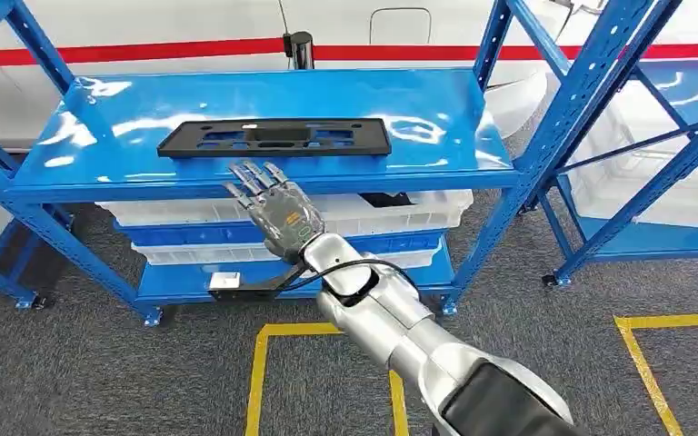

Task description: Take the parts from the cabinet and place them on the table.

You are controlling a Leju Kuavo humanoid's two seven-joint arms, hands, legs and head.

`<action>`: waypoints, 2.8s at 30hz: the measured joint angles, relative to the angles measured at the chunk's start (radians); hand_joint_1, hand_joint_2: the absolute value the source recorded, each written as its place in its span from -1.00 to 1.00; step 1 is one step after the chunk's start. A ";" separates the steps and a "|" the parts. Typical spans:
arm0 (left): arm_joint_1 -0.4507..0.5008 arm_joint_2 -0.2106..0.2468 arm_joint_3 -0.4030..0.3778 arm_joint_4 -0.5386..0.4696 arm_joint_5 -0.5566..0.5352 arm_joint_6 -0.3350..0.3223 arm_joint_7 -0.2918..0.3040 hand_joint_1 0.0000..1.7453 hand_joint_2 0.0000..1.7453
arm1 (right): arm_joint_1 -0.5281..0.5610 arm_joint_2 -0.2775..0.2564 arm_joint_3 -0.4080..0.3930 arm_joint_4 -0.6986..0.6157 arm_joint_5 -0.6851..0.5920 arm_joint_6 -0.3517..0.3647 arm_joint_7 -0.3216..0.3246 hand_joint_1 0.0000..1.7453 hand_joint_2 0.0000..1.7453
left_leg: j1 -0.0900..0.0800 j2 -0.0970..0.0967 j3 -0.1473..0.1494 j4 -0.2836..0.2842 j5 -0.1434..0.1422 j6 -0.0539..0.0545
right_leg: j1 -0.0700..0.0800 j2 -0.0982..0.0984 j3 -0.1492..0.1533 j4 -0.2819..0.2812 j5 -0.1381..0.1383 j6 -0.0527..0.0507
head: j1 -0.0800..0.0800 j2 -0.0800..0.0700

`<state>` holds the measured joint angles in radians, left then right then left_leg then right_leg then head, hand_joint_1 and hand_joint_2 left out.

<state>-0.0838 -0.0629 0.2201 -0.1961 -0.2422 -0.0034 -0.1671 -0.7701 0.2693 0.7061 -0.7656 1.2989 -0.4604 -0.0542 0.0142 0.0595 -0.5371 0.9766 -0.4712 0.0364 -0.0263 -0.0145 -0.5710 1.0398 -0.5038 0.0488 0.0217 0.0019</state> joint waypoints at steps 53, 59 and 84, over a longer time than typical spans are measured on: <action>0.000 0.004 0.001 -0.001 -0.023 0.006 0.000 -1.00 -1.00 | 0.013 0.021 0.005 0.052 0.006 -0.010 -0.022 -1.00 1.00 | 0.009 -0.053 -0.155 0.183 0.002 -0.052 | 0.008 0.034 0.008 -0.037 0.034 -0.056 | -0.005 0.000; -0.005 0.002 0.001 -0.001 -0.029 0.008 0.005 -1.00 -1.00 | 0.010 0.033 0.019 0.053 0.005 -0.007 -0.030 -1.00 1.00 | -0.005 -0.059 -0.085 0.033 0.039 -0.030 | 0.015 0.036 0.021 -0.044 0.014 -0.029 | -0.004 0.000; -0.010 -0.004 0.006 -0.003 -0.035 0.015 0.008 -1.00 -1.00 | 0.009 0.053 0.054 0.079 -0.032 -0.008 -0.040 -1.00 1.00 | 0.009 -0.059 -0.124 0.133 0.024 -0.057 | 0.011 0.029 0.020 -0.036 0.024 -0.060 | -0.007 0.000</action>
<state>-0.0936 -0.0671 0.2258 -0.1987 -0.2769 0.0111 -0.1595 -0.7614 0.3227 0.7599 -0.6863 1.2669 -0.4684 -0.0938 0.0228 0.0005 -0.6611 1.1092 -0.4471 -0.0206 -0.0151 0.0146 -0.5511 1.0040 -0.4793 -0.0114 0.0149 0.0019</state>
